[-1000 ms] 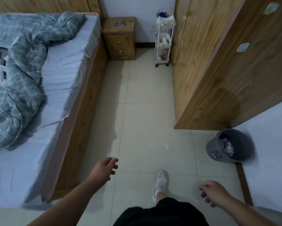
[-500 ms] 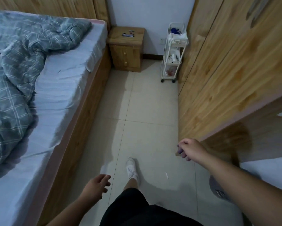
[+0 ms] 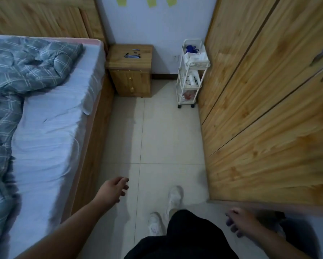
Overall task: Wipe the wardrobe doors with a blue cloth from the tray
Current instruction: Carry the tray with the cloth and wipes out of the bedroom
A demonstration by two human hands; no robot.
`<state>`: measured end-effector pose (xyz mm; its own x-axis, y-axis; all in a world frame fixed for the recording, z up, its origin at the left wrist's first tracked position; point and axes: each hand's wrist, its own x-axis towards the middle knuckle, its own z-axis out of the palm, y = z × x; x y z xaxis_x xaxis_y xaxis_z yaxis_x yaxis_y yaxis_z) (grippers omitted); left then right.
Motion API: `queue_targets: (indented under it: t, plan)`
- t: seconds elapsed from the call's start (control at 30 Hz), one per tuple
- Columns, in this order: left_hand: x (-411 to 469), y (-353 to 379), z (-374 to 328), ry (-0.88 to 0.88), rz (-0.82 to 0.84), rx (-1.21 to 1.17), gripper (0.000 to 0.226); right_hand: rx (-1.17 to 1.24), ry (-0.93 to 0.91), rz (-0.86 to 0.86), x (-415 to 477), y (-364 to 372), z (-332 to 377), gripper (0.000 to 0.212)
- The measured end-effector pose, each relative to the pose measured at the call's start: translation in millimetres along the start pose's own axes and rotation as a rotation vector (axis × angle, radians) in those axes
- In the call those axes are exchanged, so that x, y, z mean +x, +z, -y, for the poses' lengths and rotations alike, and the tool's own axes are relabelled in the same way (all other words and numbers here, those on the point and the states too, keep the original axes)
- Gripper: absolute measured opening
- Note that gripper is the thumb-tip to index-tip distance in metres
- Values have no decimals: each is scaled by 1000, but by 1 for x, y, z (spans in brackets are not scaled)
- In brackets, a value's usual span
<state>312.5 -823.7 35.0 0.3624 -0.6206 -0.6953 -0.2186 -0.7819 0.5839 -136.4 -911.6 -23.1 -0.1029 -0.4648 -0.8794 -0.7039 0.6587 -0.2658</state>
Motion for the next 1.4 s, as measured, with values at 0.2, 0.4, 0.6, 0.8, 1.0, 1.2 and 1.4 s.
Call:
queue_targets:
  t: [0.2,0.4,0.6,0.8,1.0,1.2,1.4]
  plan:
    - [86,-20,-74,29,-22,-31,19,33,-22,-6,59,-16,71,22]
    - [127,-38,-114,-38,-31,-12,17,-67,-145,21,110,-49,211,21]
    - [180,-67,-135,-142,-76,-36,20,24,-351,-3,117,-88,391,18]
    - [267,-96,-173,-161,-59,-40,20,94,-375,-11,152,-111,506,19]
    - [373,-140,-268,-75,15,22,18,41,-245,-71,218,-134,539,22]
    - [462,-185,-400,99,87,108,18,96,-58,-64,258,-159,518,26]
    - [535,-180,-506,175,60,104,20,197,93,-30,284,-184,529,19]
